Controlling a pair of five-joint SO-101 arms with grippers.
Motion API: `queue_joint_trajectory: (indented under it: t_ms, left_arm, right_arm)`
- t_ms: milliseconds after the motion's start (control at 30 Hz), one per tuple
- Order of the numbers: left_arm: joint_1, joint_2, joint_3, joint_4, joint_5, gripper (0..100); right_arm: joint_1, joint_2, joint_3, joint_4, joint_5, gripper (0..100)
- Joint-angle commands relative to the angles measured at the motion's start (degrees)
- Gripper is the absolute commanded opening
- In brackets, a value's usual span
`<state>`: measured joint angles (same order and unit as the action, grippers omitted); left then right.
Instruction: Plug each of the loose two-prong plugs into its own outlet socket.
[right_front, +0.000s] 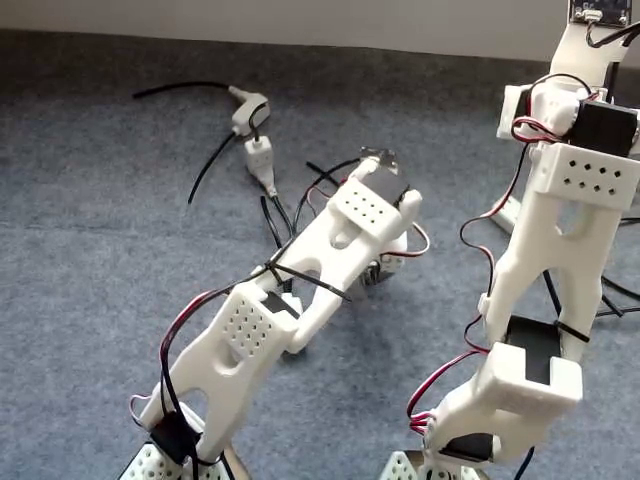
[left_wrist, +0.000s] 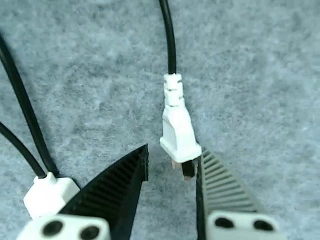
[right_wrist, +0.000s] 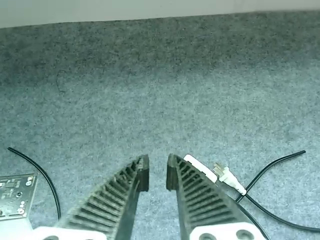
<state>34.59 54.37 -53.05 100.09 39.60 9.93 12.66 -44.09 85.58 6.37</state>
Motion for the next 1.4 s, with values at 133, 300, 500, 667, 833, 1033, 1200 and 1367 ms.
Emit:
queue_joint_trajectory:
  t_ms: [133,300,500,667,833,1033,1200,1367]
  left_arm:
    - [-0.4,-0.7,-1.7,0.4,-0.6,16]
    - [-0.7,-0.7,-1.7,-0.1,-0.7,16]
    - [-0.7,-0.7,-1.7,-3.7,-4.4,16]
    - [-0.7,-0.7,-2.1,-5.1,-4.5,16]
    - [-1.0,-0.7,-1.8,-7.1,-4.7,16]
    - [-4.2,-0.2,-1.7,-7.4,-4.7,16]
    - [-5.9,5.5,-2.2,-9.0,-4.7,16]
    - [-4.4,6.5,-5.5,-9.0,-4.6,16]
  right_arm:
    - [0.5,-1.0,-2.7,-1.0,-0.2,8.0]
    - [0.5,-1.0,-2.7,-1.0,-0.2,8.0]
    - [0.5,-1.0,-2.7,-1.0,-0.2,8.0]
    - [0.5,-1.0,-2.7,-1.0,-0.2,8.0]
    - [0.5,-1.0,-2.7,-1.0,-0.2,8.0]
    - [0.5,-1.0,-2.7,-1.0,-0.2,8.0]
    - [0.5,-1.0,-2.7,-1.0,-0.2,8.0]
    - [0.6,-1.0,-2.7,-1.0,-0.2,8.0]
